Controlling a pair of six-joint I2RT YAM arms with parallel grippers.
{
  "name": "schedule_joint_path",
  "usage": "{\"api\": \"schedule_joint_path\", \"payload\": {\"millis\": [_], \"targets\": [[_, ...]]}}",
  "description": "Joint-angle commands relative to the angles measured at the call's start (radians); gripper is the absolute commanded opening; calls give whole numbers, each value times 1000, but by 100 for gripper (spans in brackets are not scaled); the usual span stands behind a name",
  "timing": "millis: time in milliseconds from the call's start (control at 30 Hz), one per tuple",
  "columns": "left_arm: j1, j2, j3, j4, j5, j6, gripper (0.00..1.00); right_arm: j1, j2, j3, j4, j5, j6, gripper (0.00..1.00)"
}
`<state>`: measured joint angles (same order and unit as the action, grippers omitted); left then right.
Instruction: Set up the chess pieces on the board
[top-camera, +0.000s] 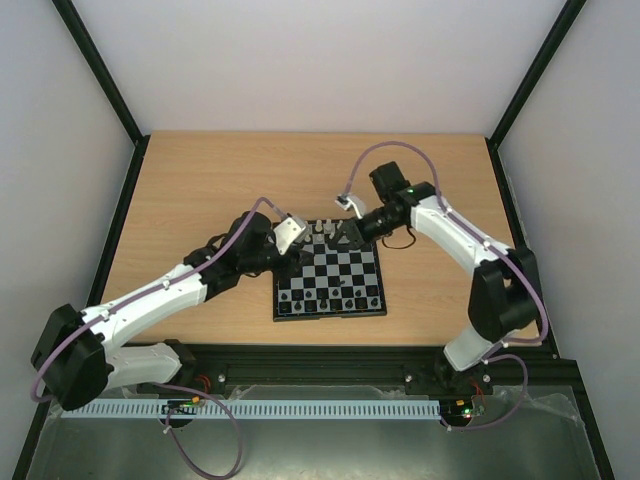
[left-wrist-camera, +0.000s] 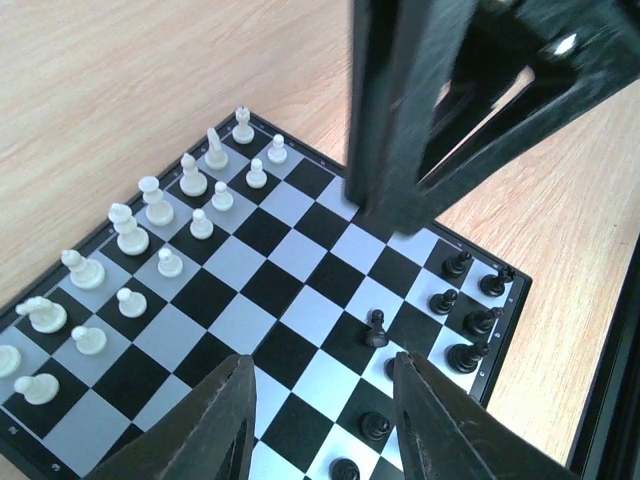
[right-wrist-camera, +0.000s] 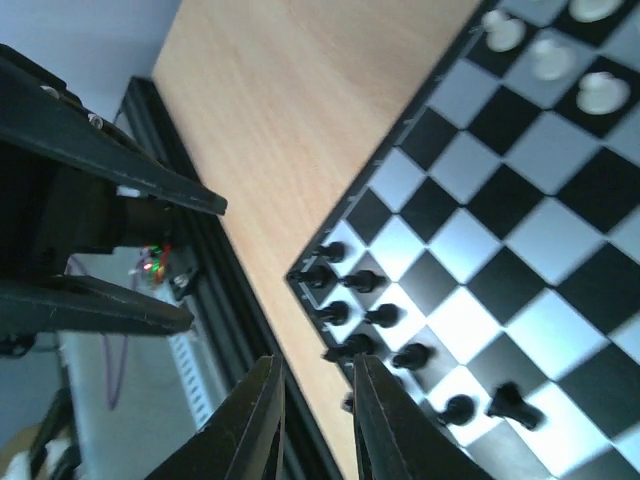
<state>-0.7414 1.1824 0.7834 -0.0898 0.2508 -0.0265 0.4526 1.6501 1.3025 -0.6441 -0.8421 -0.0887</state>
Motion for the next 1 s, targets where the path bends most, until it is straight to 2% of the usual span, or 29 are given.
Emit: {"api": "schedule_joint_path", "payload": {"millis": [0,100,200,400,633,800,967], "targets": [[-6,80,30,-52,13,-4,39,-55,-138,-104,60,133,-20,22],[-31,161,67,-63,3,-56,39,-93,-223,-174,102,188,-27,23],[-101,240,107,-68,-51,-90,40,-140,-311,-269,163,247,-21,23],[-201,426,253,-138,-163,-163,42,-232,-436,-423,268,243,-2,24],[-258,605,451,-312,-220,-216,43,-268,-558,-493,315,265,-1,27],[-260,672,561,-434,-217,-252,41,-273,-548,-487,307,254,-6,28],[-260,720,613,-489,-194,-270,41,-273,-553,-484,303,258,-15,28]]}}
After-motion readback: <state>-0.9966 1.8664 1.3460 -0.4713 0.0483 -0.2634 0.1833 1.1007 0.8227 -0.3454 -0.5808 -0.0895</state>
